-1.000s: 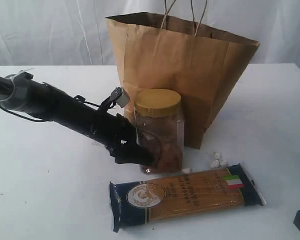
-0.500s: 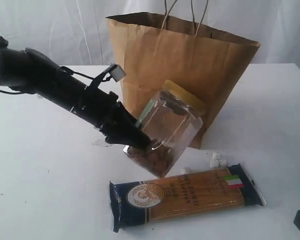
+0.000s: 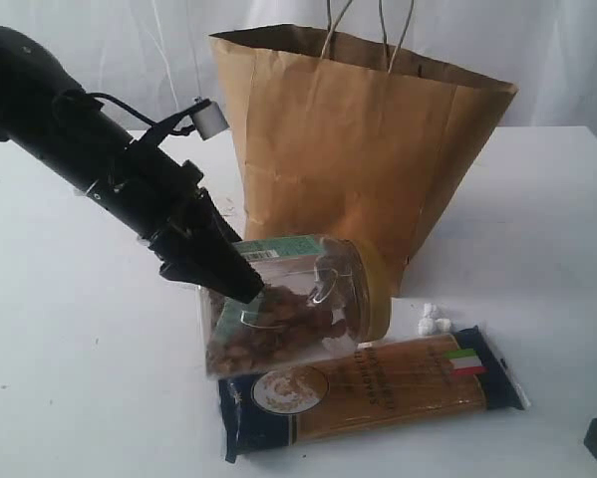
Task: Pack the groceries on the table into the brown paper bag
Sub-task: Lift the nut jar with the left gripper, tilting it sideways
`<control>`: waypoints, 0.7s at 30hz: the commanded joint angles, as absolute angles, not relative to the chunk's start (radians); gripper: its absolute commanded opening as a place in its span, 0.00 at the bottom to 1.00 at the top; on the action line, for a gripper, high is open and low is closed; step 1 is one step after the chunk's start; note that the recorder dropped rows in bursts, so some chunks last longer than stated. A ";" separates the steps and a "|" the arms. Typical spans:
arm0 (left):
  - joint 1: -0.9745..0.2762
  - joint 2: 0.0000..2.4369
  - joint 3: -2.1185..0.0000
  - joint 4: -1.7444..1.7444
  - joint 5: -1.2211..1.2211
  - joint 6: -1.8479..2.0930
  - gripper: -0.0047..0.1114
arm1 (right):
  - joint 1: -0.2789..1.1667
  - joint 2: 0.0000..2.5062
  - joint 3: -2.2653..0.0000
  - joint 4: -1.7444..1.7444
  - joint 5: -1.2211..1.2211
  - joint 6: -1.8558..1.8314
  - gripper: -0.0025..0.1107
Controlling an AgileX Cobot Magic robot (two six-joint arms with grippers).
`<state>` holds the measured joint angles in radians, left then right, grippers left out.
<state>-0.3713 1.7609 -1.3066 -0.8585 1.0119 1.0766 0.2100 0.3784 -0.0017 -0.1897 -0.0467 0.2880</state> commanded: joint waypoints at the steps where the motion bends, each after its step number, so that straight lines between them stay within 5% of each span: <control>1: -0.372 1.726 -1.299 -0.865 1.056 1.044 0.04 | 0.209 0.372 0.000 -0.189 -0.049 0.290 0.02; 13: -0.372 1.550 -1.299 -0.718 1.050 0.970 0.04 | 0.209 0.372 0.000 -0.189 -0.049 0.290 0.02; 21: -0.372 1.381 -1.299 -0.641 0.806 0.953 0.04 | 0.209 0.372 0.000 -0.189 -0.049 0.290 0.02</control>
<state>-0.3713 1.4387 -1.3002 -0.6232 0.8991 0.9645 0.2100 0.3784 -0.0017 -0.1897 -0.0467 0.2880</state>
